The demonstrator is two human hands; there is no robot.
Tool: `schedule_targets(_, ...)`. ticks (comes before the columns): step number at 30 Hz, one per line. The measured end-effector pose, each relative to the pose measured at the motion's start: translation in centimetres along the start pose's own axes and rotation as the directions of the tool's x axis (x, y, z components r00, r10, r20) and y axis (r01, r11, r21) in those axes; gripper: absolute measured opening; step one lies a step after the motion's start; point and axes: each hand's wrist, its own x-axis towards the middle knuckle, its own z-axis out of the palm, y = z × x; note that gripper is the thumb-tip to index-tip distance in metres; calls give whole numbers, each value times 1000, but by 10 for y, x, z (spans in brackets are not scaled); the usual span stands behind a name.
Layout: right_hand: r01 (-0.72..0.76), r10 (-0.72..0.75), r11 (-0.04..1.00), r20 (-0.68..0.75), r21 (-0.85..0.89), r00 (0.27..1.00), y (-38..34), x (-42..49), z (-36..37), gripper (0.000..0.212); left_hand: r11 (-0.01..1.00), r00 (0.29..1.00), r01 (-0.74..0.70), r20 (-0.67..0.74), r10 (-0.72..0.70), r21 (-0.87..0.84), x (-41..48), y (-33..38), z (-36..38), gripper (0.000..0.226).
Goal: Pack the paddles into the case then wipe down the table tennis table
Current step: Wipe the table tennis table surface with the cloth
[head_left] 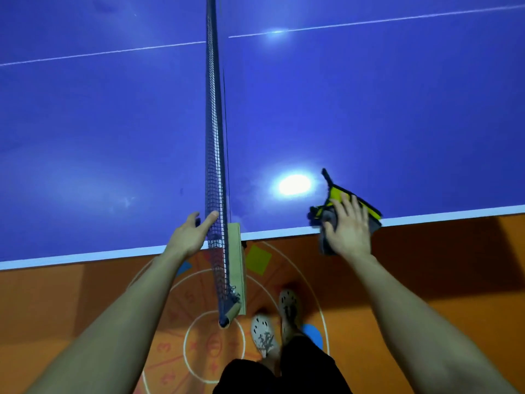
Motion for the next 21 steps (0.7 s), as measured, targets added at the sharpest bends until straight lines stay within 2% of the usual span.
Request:
schedule_targets(2, -81, 83, 995, 34, -54, 996, 6, 7, -10, 63, 999, 1000, 14, 25, -13, -31, -3, -6, -7, 104)
schedule_targets(4, -163, 164, 986, 48, -20, 985, -7, 19, -26, 51, 997, 1000, 3, 15, -2, -72, -10, -13, -15, 98)
schedule_targets(6, -217, 205, 969, 105, 116, 973, -28, 32, -45, 40, 991, 996, -51, -81, 41, -124, -20, -23, -23, 64)
schedule_targets(9, -85, 28, 955, 197, 285, 980, -68, 43, -79, 38, 979, 949, -152, -296, 107, -133, -29, -45, -36, 26)
schedule_targets(11, 13, -92, 901, 161, 433, 983, -106, 44, -107, 41, 972, 922, -179, -372, 112, -152, -34, -57, -50, 12)
schedule_targets(14, 70, -152, 736, 64, 673, 986, -180, 41, -154, 36, 958, 898, -225, -418, 134, -176, -34, -64, -79, 31)
schedule_targets(16, 43, -187, 538, 70, 842, 980, -231, 32, -182, 33, 932, 904, -276, -392, 168, -237, -32, -63, -103, 46)
schedule_targets(19, 5, -334, 290, 96, 957, 938, -305, 7, -204, 34, 853, 937, -327, -257, 237, -406, -28, -62, -145, 52)
schedule_targets(21, -89, -402, 146, 142, 985, 905, -355, -11, -199, 39, 750, 946, -305, -95, 311, -587, -33, -64, -174, 65)
